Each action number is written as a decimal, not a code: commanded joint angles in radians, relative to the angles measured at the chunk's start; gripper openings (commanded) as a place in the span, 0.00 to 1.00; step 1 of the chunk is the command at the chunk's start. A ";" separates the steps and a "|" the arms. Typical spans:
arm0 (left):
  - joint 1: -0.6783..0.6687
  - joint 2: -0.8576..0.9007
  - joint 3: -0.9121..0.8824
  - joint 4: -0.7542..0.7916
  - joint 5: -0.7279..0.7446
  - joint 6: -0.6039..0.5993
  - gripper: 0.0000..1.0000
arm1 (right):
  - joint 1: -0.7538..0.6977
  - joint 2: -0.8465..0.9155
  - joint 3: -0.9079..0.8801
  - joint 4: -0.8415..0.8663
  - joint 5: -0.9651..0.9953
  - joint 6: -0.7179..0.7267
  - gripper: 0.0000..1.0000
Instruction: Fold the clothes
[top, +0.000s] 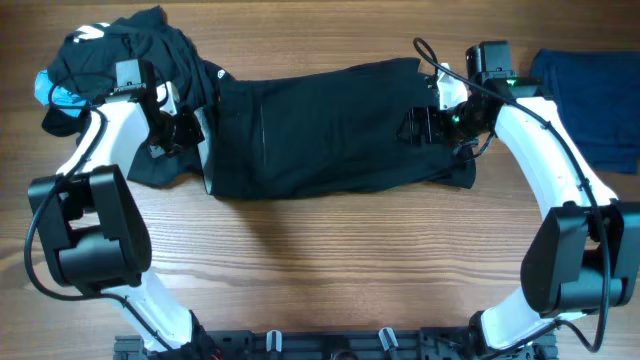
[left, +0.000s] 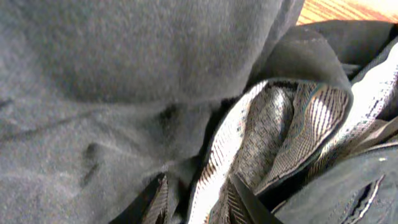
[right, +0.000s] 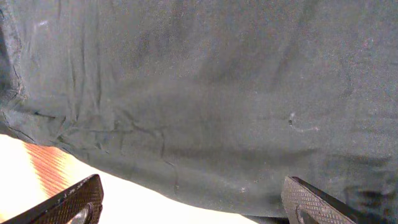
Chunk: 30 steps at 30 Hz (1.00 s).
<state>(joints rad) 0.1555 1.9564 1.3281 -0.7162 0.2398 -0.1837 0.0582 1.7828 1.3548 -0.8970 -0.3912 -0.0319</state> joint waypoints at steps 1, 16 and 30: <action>-0.003 0.048 -0.002 0.007 -0.013 0.023 0.31 | 0.002 -0.006 0.010 0.003 0.011 -0.010 0.93; -0.004 0.119 -0.002 0.071 0.275 0.019 0.04 | 0.002 -0.006 0.010 0.026 0.011 -0.010 0.95; 0.000 -0.140 0.000 0.029 0.282 0.020 0.04 | 0.002 -0.006 0.010 0.019 0.010 -0.008 0.95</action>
<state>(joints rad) 0.1574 1.9160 1.3270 -0.6765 0.4892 -0.1699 0.0582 1.7828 1.3548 -0.8753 -0.3912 -0.0319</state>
